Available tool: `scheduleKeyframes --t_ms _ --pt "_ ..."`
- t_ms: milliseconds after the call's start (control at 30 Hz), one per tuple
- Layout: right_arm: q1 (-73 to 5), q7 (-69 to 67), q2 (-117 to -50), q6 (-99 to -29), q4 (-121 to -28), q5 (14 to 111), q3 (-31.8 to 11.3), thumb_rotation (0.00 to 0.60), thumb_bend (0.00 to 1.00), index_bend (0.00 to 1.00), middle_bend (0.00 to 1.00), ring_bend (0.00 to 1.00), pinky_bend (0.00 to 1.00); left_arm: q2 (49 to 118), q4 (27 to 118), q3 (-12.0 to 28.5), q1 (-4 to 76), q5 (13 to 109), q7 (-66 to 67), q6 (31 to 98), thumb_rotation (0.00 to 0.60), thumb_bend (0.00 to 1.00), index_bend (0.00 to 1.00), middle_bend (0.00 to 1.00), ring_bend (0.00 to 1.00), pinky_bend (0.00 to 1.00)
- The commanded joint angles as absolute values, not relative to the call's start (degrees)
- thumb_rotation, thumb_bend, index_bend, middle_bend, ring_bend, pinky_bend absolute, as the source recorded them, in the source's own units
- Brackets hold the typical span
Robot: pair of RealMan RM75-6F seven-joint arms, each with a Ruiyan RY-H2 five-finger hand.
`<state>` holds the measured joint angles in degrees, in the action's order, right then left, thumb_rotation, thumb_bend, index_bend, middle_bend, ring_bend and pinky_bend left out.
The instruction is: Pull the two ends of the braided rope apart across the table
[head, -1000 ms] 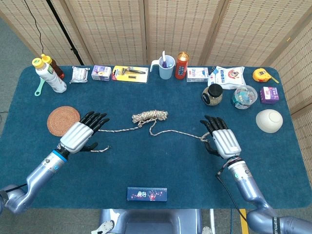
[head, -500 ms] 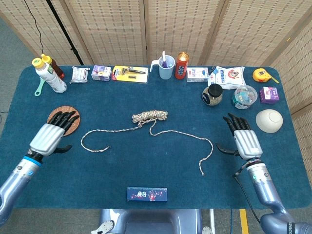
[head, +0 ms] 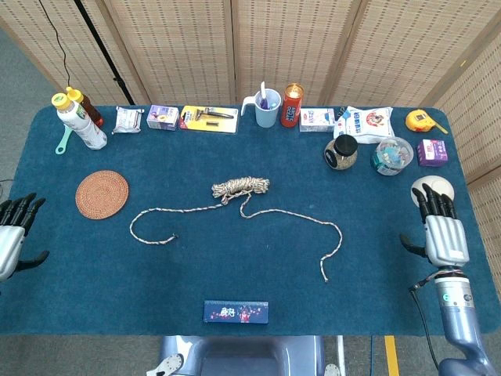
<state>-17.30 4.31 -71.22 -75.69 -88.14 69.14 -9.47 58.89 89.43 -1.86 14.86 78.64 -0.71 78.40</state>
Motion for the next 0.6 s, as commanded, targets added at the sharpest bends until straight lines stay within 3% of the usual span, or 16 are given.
scheduleKeyframes --t_ms 33,300,600 --pt "-14.9 4.2 -70.9 -78.4 -87.8 70.0 -8.5 0.600 0.31 0.04 0.00 0.00 0.00 58.9 89.9 -2.6 11.5 80.4 -0.8 83.4 0.600 0.19 0.00 0.00 0.00 0.00" --pt "-10.1 6.1 -70.3 -83.7 -89.8 70.5 -6.8 0.600 0.31 0.09 0.02 0.00 0.00 59.6 90.0 -2.6 6.7 83.4 -1.5 90.5 0.600 0.19 0.05 0.00 0.00 0.00" --pt "-7.8 6.4 -69.3 -84.8 -91.3 69.9 -7.1 0.600 0.31 0.11 0.04 0.00 0.00 60.1 91.5 -2.0 6.6 85.2 -0.5 89.4 0.600 0.19 0.06 0.00 0.00 0.00"
